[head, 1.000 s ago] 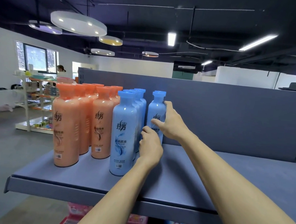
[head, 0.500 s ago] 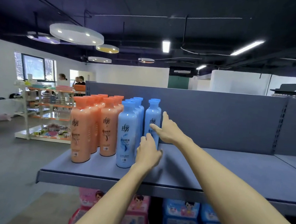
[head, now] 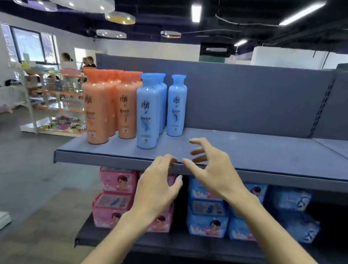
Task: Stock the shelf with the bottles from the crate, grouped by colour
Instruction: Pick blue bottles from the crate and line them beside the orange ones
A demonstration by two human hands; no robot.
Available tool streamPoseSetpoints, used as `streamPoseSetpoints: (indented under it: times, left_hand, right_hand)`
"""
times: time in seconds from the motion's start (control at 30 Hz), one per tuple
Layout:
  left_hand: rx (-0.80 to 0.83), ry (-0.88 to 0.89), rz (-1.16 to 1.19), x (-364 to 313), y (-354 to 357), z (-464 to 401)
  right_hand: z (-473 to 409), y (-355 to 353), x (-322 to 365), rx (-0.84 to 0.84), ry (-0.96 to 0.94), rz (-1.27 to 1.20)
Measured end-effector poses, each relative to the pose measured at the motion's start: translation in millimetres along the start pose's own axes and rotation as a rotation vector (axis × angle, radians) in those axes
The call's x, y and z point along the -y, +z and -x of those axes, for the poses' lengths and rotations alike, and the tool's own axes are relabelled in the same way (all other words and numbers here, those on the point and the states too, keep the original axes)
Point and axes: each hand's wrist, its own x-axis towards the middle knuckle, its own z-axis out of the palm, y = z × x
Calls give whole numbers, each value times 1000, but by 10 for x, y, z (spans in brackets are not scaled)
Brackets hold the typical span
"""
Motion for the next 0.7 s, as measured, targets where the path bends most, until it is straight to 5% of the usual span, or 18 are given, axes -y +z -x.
streamPoseSetpoints:
  times: [0.7]
  left_hand:
    - [870,-738,-15,1573,2450,4123]
  right_hand:
    - [3668,2561,-2712,638,718,-110]
